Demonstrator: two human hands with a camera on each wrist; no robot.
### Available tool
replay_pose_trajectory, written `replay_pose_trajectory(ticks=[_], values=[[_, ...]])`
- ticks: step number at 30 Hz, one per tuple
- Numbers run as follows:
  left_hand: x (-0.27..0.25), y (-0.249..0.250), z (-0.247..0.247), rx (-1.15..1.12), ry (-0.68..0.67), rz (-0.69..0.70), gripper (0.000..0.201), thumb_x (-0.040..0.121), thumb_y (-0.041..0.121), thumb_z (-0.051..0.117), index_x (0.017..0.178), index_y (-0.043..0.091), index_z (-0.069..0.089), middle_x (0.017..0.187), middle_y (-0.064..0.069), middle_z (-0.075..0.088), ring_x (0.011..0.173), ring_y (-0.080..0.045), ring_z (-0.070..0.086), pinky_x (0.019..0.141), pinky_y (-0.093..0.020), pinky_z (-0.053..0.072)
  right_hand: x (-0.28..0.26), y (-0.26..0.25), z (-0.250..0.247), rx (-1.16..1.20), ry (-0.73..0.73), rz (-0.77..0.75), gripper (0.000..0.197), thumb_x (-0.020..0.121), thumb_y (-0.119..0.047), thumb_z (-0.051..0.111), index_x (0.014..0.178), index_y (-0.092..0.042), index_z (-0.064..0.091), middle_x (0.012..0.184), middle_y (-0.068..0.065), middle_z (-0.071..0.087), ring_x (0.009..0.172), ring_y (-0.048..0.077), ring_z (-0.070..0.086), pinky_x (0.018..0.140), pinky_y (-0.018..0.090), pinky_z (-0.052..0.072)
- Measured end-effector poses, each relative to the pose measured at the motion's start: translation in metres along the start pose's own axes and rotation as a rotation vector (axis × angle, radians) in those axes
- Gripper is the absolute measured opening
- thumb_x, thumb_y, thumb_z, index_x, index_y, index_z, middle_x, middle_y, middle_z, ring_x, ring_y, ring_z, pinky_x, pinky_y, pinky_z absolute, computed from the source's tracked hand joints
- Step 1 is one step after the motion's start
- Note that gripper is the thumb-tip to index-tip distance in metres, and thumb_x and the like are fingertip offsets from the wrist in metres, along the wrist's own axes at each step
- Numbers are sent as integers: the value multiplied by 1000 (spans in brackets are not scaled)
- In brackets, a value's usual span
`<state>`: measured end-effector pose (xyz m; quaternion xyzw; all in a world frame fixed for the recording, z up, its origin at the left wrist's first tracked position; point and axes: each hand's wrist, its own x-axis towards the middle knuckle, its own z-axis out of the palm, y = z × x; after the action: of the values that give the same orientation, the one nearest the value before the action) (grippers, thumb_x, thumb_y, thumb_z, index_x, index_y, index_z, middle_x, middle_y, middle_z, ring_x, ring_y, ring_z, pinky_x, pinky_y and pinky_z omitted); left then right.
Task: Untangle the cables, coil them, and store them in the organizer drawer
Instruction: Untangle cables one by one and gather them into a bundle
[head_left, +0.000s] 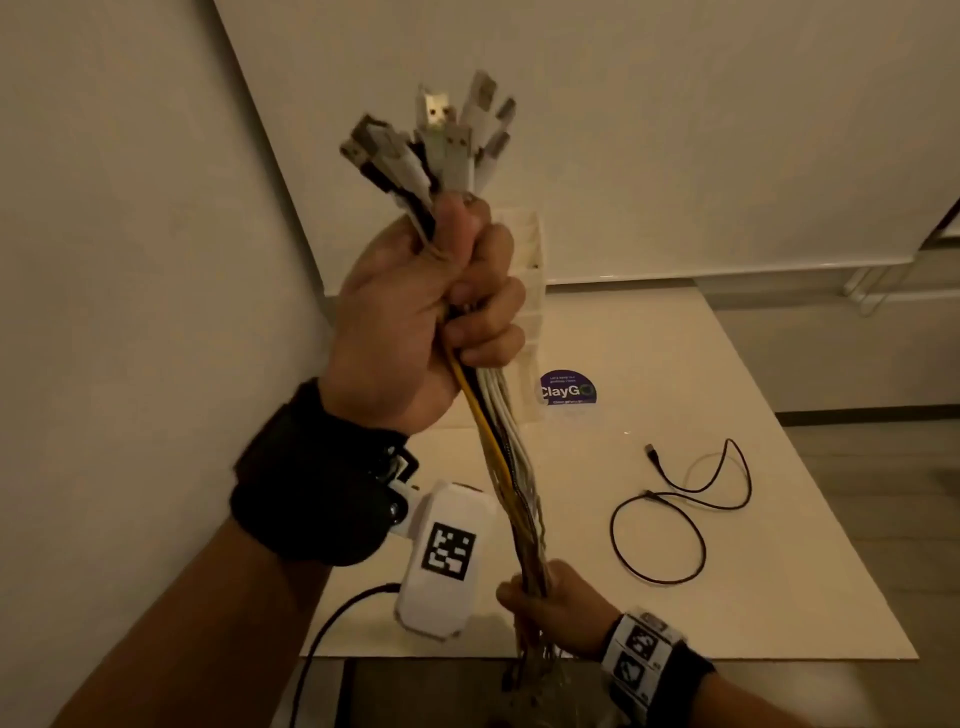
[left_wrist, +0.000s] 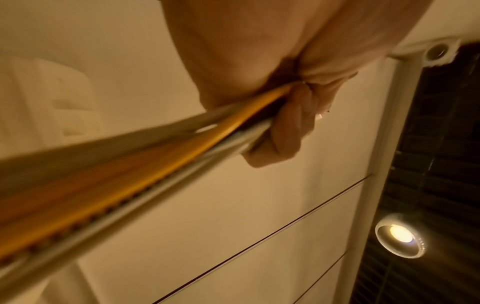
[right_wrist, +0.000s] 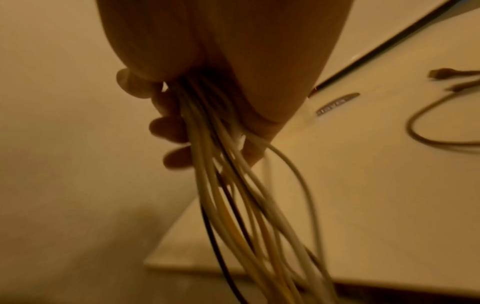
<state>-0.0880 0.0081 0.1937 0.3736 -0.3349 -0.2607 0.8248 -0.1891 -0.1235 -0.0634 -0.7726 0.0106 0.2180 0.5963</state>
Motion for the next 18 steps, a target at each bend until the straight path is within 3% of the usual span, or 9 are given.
replay_pose_trajectory(ticks=[3, 6, 8, 11, 12, 14, 16, 18], values=[[4, -5, 8, 37, -37, -18, 29, 93, 32, 40, 72, 13, 33, 58, 3, 29, 41, -9, 21, 39, -20, 21, -3, 33, 9, -74, -25, 93, 51, 73, -65, 55, 46, -22, 44, 50, -5, 48, 48, 9, 46, 59, 29, 42], [7, -26, 6, 117, 22, -36, 33, 98, 29, 35, 70, 13, 33, 58, 1, 29, 41, -9, 23, 39, -21, 23, -1, 52, 9, -132, 2, 117, 56, 83, -59, 56, 46, -22, 34, 48, -5, 36, 45, 6, 35, 58, 27, 30], [9, -38, 0, 198, 76, -36, 35, 101, 26, 30, 69, 12, 34, 59, 0, 29, 41, -12, 30, 42, -24, 33, -2, 62, 1, -168, 21, 163, 56, 85, -55, 57, 45, -22, 35, 46, -6, 37, 46, 6, 36, 57, 28, 32], [10, -57, -12, 203, 161, -57, 32, 100, 24, 33, 72, 10, 40, 59, -1, 36, 49, -23, 50, 58, -36, 49, -11, 68, -17, -226, 28, 229, 49, 84, -54, 60, 51, -20, 47, 51, -7, 50, 52, 7, 49, 63, 32, 45], [9, -63, -17, 210, 194, -53, 31, 100, 23, 33, 74, 9, 44, 59, -2, 40, 54, -27, 55, 63, -39, 51, -15, 70, -26, -263, 17, 213, 42, 82, -54, 62, 59, -19, 55, 60, -7, 56, 59, 7, 54, 69, 30, 47], [7, -73, -23, 210, 242, -42, 30, 101, 20, 32, 79, 6, 47, 61, -5, 48, 61, -31, 59, 66, -42, 52, -26, 74, -46, -327, -37, 168, 35, 76, -52, 70, 94, -23, 65, 90, -6, 64, 85, 8, 59, 83, 28, 47], [5, -78, -24, 183, 270, -52, 32, 102, 21, 31, 79, 8, 50, 63, -6, 51, 60, -30, 59, 56, -38, 51, -37, 78, -75, -374, -143, 160, 71, 71, -48, 77, 133, -32, 46, 127, -8, 54, 116, 9, 51, 100, 28, 41], [6, -84, -21, 203, 292, -90, 33, 100, 25, 34, 79, 9, 54, 67, -7, 54, 56, -26, 57, 45, -31, 45, -40, 84, -111, -442, -234, 256, 87, 76, -34, 78, 147, -34, 28, 140, -10, 43, 126, 12, 45, 102, 26, 40]])
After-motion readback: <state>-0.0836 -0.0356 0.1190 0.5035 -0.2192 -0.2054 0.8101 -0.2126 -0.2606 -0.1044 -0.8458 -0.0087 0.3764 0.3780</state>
